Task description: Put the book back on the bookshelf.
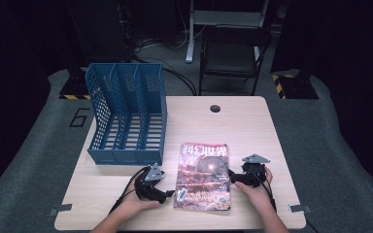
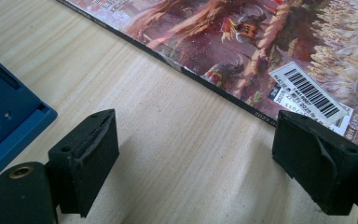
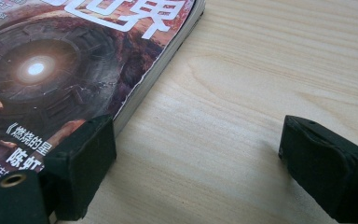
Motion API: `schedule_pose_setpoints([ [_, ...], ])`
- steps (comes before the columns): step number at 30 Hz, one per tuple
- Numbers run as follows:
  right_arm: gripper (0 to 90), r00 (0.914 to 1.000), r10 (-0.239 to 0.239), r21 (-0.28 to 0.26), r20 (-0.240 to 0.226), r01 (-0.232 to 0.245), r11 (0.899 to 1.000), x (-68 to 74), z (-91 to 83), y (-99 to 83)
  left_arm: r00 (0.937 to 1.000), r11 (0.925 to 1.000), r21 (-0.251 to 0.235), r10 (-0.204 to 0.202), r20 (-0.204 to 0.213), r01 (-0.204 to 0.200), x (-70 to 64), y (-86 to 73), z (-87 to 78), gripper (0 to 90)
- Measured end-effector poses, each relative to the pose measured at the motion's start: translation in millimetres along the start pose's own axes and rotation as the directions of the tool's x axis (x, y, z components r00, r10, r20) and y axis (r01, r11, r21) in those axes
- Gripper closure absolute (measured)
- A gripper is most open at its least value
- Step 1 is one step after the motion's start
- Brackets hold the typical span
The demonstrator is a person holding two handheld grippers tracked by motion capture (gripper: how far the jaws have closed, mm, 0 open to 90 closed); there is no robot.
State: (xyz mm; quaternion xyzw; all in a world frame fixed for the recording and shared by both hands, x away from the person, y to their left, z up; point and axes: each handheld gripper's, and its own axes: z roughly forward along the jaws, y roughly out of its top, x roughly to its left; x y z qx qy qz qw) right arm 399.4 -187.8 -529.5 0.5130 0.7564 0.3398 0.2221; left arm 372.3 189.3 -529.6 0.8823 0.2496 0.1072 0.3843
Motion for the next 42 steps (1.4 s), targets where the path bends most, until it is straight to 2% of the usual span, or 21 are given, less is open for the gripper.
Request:
schedule_pose_setpoints([
  [6,10.0,1.0000,-0.006,0.005,-0.005,0.006,1.000,-1.0,0.2,0.6,0.9999,0.9999,-0.011,-0.010,-0.003,0.010,-0.9,-0.7,0.2,14.7],
  [8,9.7,0.9999,-0.011,0.005,-0.004,0.011,1.000,-1.4,0.3,0.5,0.9998,1.0000,-0.006,-0.006,-0.020,0.006,-1.4,-1.1,-0.3,14.8],
  [10,8.8,1.0000,-0.007,0.003,-0.004,0.007,1.000,-1.5,1.2,1.2,0.9999,1.0000,-0.003,-0.007,-0.010,0.007,-1.1,-0.9,-0.7,14.7],
  [14,9.0,1.0000,0.007,0.010,0.001,-0.007,1.000,-0.2,0.9,1.7,0.9996,0.9998,-0.013,-0.016,-0.022,0.016,-2.0,-0.9,0.4,14.7],
  [17,13.8,0.9998,0.011,0.044,0.016,-0.012,0.999,2.3,-1.9,4.2,0.9995,0.9997,-0.015,-0.018,-0.025,0.018,-2.0,-0.8,0.7,14.6],
  [26,22.3,0.9986,0.045,0.071,0.028,-0.047,0.996,6.1,-4.4,9.0,0.9994,0.9997,-0.014,-0.022,-0.026,0.021,-2.1,-1.0,0.3,14.7],
  [29,24.2,0.9976,0.069,0.076,-0.003,-0.068,0.995,4.4,-7.0,10.3,0.9996,0.9997,-0.012,-0.023,-0.016,0.023,-1.6,-0.8,0.0,14.7],
  [31,25.0,0.9948,0.100,0.061,-0.014,-0.099,0.993,5.6,-10.3,12.3,0.9996,0.9997,-0.005,-0.022,-0.019,0.022,-1.3,-0.4,-0.3,14.7],
  [32,25.5,0.9964,0.080,0.052,-0.028,-0.078,0.996,4.6,-12.7,13.0,0.9996,0.9997,-0.005,-0.023,-0.018,0.023,-1.1,-0.3,-0.2,14.7],
  [33,25.7,0.9948,0.097,0.040,-0.029,-0.096,0.995,6.4,-13.9,14.1,0.9998,0.9999,0.002,-0.012,-0.017,0.012,-0.4,-0.1,-0.6,14.7],
  [36,26.0,0.9934,0.107,0.041,-0.042,-0.105,0.994,7.4,-16.4,15.6,0.9997,0.9999,0.001,-0.015,-0.018,0.015,-0.1,0.0,-0.4,14.8],
  [42,27.7,0.9875,0.130,0.062,-0.089,-0.124,0.990,11.8,-14.1,15.0,0.9978,0.9983,-0.016,-0.057,-0.034,0.056,-1.1,0.6,0.9,15.3],
])
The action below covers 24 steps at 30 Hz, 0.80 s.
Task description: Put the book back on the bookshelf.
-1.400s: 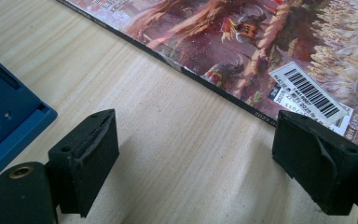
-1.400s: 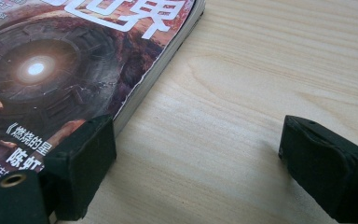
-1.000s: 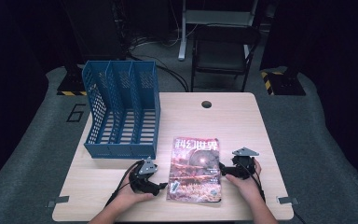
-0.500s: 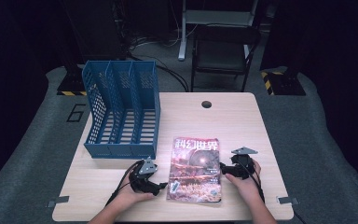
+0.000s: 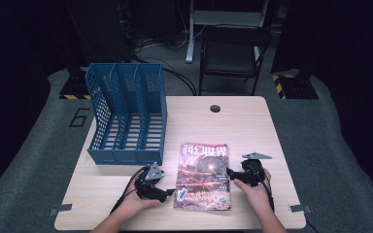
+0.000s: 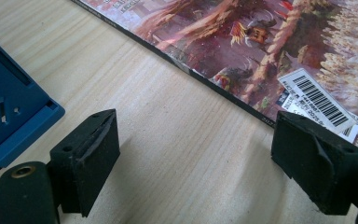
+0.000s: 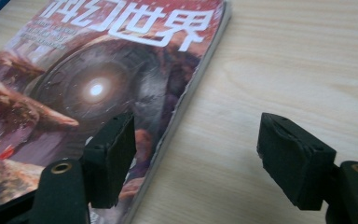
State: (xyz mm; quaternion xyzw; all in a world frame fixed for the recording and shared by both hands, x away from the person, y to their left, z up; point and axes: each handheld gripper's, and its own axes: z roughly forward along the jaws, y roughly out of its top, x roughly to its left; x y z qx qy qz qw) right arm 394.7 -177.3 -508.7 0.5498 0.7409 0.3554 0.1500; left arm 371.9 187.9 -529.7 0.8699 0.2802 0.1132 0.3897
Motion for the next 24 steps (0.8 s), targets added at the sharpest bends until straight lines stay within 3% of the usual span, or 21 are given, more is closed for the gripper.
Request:
schedule_pose_setpoints([
  [3,27.8,0.9999,-0.008,0.012,-0.013,0.008,1.000,4.7,4.5,-0.6,0.9998,0.9998,0.016,0.016,-0.009,-0.016,-2.1,1.5,0.5,15.5],
  [6,27.2,0.9997,-0.021,0.018,-0.013,0.021,1.000,10.9,7.4,-1.2,0.9997,0.9998,0.018,-0.008,-0.025,0.008,-4.3,3.7,1.7,15.8],
  [9,27.0,0.9988,-0.044,0.024,-0.018,0.045,0.999,17.0,10.4,-1.4,0.9994,0.9988,0.034,-0.035,0.004,0.035,-4.0,7.0,0.9,17.5],
  [13,26.2,0.9982,-0.054,0.031,-0.025,0.054,0.998,21.7,13.5,-1.4,0.9987,0.9983,0.031,-0.050,0.004,0.050,-6.1,9.2,1.6,20.5],
  [14,26.1,0.9971,-0.070,0.027,-0.030,0.070,0.997,24.4,15.4,-0.9,0.9993,0.9986,0.040,-0.034,0.017,0.034,-8.5,11.2,0.7,21.6],
  [17,25.8,0.9965,-0.075,0.028,-0.036,0.076,0.997,29.5,16.8,-1.2,0.9977,0.9974,0.029,-0.066,0.012,0.066,-11.7,14.3,0.7,22.8],
  [20,26.2,0.9932,-0.106,0.025,-0.048,0.107,0.994,31.7,17.7,-1.5,0.9968,0.9970,0.028,-0.074,0.031,0.073,-14.4,16.8,2.0,24.0],
  [22,26.3,0.9936,-0.100,0.025,-0.052,0.101,0.995,34.5,17.7,-1.8,0.9954,0.9965,0.030,-0.080,0.053,0.079,-17.6,17.4,4.4,24.0],
  [24,26.3,0.9937,-0.101,0.031,-0.049,0.103,0.994,35.0,17.4,-2.0,0.9958,0.9973,0.046,-0.060,0.070,0.057,-20.5,17.8,6.7,24.0],
])
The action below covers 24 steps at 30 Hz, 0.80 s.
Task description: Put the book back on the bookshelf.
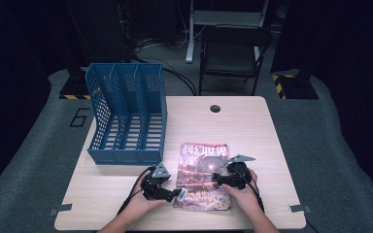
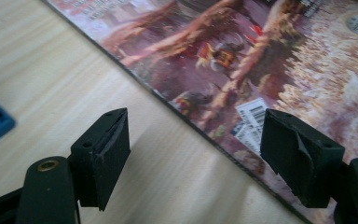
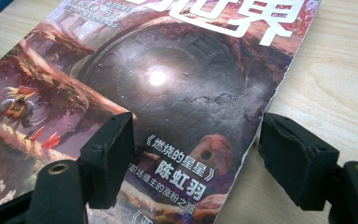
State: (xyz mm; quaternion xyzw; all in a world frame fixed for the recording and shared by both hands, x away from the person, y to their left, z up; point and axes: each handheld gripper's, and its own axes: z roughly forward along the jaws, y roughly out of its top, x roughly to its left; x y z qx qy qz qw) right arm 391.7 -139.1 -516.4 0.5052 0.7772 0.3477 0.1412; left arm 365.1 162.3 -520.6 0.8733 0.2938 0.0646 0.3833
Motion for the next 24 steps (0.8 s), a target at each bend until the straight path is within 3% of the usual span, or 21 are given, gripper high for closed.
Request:
schedule_pose_setpoints([
  [7,28.4,0.9998,0.017,-0.002,-0.011,-0.017,1.000,-2.2,-0.8,0.5,0.9993,0.9996,-0.004,0.027,0.027,-0.027,-10.5,2.2,5.7,23.7],
  [9,30.3,0.9995,0.021,-0.003,-0.024,-0.021,1.000,-2.0,-1.7,0.9,0.9981,0.9983,0.005,0.058,0.022,-0.058,-17.2,3.0,7.5,22.8],
  [11,30.7,0.9987,0.044,-0.005,-0.027,-0.044,0.999,-0.4,-3.5,1.3,0.9994,0.9994,-0.003,0.034,0.011,-0.034,-18.4,2.8,8.1,23.2],
  [13,31.8,0.9994,0.025,-0.008,-0.023,-0.025,1.000,-0.1,-4.4,0.8,0.9995,0.9995,0.000,0.032,-0.001,-0.032,-19.1,3.1,7.9,24.7],
  [17,32.6,0.9988,0.039,-0.005,-0.028,-0.039,0.999,1.6,-6.8,0.2,0.9997,0.9997,-0.012,0.023,-0.009,-0.023,-21.0,1.6,7.7,25.5],
  [20,32.9,0.9988,0.040,0.001,-0.028,-0.040,0.999,3.0,-8.3,-1.3,0.9993,0.9998,-0.013,0.017,-0.035,-0.018,-29.9,-0.9,6.5,25.4],
  [24,37.4,0.9992,0.038,0.019,-0.014,-0.038,0.999,6.1,-13.0,-3.6,0.9993,0.9999,-0.013,0.003,-0.038,-0.003,-37.0,-3.8,5.0,25.3],
])
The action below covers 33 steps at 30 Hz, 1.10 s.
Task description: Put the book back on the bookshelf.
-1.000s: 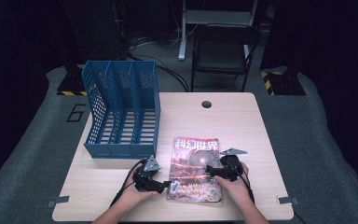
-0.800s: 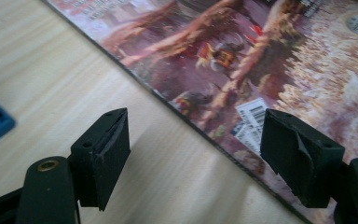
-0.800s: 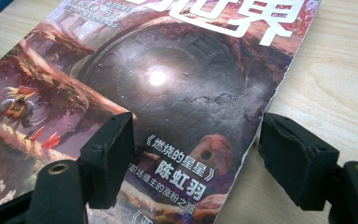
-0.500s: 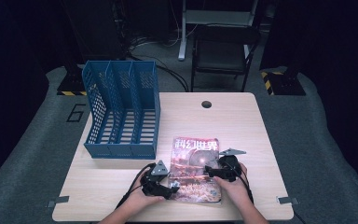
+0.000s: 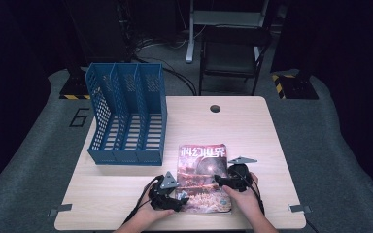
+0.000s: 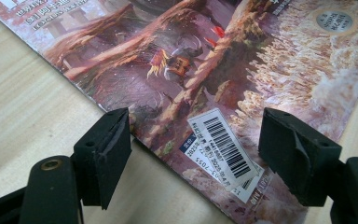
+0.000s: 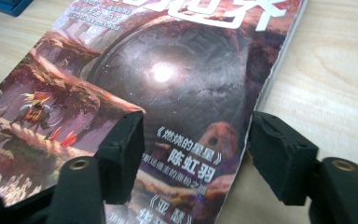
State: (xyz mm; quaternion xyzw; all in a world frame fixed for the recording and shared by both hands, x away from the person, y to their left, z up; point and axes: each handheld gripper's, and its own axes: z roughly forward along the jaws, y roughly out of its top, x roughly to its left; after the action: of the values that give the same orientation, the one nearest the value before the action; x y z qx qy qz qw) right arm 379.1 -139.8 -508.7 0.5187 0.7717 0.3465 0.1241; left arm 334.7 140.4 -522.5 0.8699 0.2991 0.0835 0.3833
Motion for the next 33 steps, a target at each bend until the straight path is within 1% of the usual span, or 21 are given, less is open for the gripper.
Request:
schedule_pose_setpoints([
  [1,38.5,1.0000,0.000,-0.001,-0.003,0.000,1.000,0.4,-2.1,-0.6,1.0000,1.0000,0.007,0.003,0.004,-0.003,-0.7,0.0,-0.9,25.3],
  [2,39.5,1.0000,0.005,0.006,-0.006,-0.005,1.000,1.4,-4.5,-1.1,1.0000,1.0000,-0.003,-0.006,-0.004,0.006,-2.6,-1.0,-0.3,25.2],
  [3,40.6,0.9997,0.023,0.005,-0.008,-0.023,1.000,3.1,-6.4,-1.3,1.0000,1.0000,0.000,0.002,0.002,-0.002,-2.9,-1.4,-1.0,25.2],
  [4,41.6,1.0000,0.002,0.007,-0.008,-0.002,1.000,2.0,-8.2,-1.8,1.0000,1.0000,0.004,-0.003,0.008,0.003,-3.6,-1.8,-1.7,25.2],
  [5,42.4,0.9999,0.009,0.010,-0.007,-0.009,1.000,2.7,-9.5,-1.7,1.0000,1.0000,-0.005,-0.002,0.000,0.002,-4.0,-2.5,-1.2,25.2],
  [7,43.2,0.9998,0.018,0.022,-0.008,-0.018,1.000,2.5,-11.5,-0.7,1.0000,0.9999,-0.015,-0.007,0.004,0.007,-3.8,-3.2,-0.9,25.0],
  [8,42.7,0.9994,0.033,0.016,-0.012,-0.033,0.999,2.6,-11.6,0.6,0.9999,1.0000,-0.009,0.000,0.013,0.000,-2.8,-3.4,-1.5,24.9],
  [9,41.8,0.9995,0.028,0.005,-0.017,-0.028,1.000,1.2,-11.0,1.1,0.9999,1.0000,-0.007,0.005,0.012,-0.004,-2.3,-3.6,-1.7,24.7],
  [10,41.2,0.9994,0.029,0.000,-0.020,-0.029,1.000,0.2,-9.8,1.8,0.9998,0.9999,-0.013,0.011,0.019,-0.011,-1.5,-4.3,-1.9,24.5],
  [11,40.6,0.9993,0.031,-0.004,-0.023,-0.031,1.000,-1.2,-7.6,2.4,0.9999,0.9995,-0.030,0.001,0.016,0.000,-2.1,-5.3,-0.6,24.3],
  [12,39.6,0.9994,0.024,-0.012,-0.023,-0.025,1.000,-3.6,-4.4,2.7,0.9998,0.9994,-0.035,0.004,0.020,-0.003,-1.5,-5.8,-0.4,24.3],
  [13,38.3,0.9994,0.029,-0.007,-0.019,-0.029,1.000,-5.5,-1.7,2.9,0.9995,0.9993,-0.038,0.009,0.030,-0.008,-0.5,-6.0,-0.5,24.3],
  [14,38.3,0.9994,0.029,-0.007,-0.019,-0.029,1.000,-5.5,-1.7,2.9,0.9995,0.9993,-0.038,0.009,0.030,-0.008,-0.5,-6.0,-0.5,24.2],
  [15,36.4,0.9987,0.047,-0.020,-0.019,-0.048,0.999,-9.2,2.8,2.9,0.9995,0.9982,-0.057,0.019,0.024,-0.018,0.5,-7.2,0.8,24.2],
  [16,35.8,0.9986,0.048,-0.020,-0.019,-0.049,0.999,-11.0,4.0,3.4,0.9993,0.9978,-0.064,0.022,0.029,-0.020,1.3,-7.9,1.0,24.1],
  [17,35.6,0.9981,0.056,-0.024,-0.024,-0.057,0.998,-11.8,4.7,4.0,0.9995,0.9975,-0.068,0.022,0.024,-0.020,1.0,-8.0,1.4,24.2],
  [19,34.6,0.9976,0.062,-0.035,-0.030,-0.063,0.997,-13.2,6.3,4.6,0.9993,0.9978,-0.063,0.023,0.028,-0.021,1.2,-7.8,1.0,24.1],
  [20,34.1,0.9970,0.071,-0.033,-0.031,-0.072,0.997,-13.4,7.1,4.7,0.9995,0.9975,-0.068,0.021,0.024,-0.019,1.0,-8.0,1.4,24.1],
  [24,31.4,0.9966,0.078,-0.032,-0.026,-0.079,0.996,-12.5,9.4,4.1,0.9994,0.9977,-0.065,0.022,0.027,-0.020,1.2,-7.9,1.1,24.2],
  [27,30.5,0.9973,0.071,-0.034,-0.018,-0.071,0.997,-11.1,10.2,4.2,0.9994,0.9977,-0.064,0.026,0.025,-0.024,1.3,-7.8,1.0,24.2],
  [33,29.1,0.9940,0.106,-0.047,-0.028,-0.107,0.993,-11.4,11.0,4.3,0.9995,0.9975,-0.067,0.025,0.022,-0.023,1.0,-8.0,1.2,24.2],
])
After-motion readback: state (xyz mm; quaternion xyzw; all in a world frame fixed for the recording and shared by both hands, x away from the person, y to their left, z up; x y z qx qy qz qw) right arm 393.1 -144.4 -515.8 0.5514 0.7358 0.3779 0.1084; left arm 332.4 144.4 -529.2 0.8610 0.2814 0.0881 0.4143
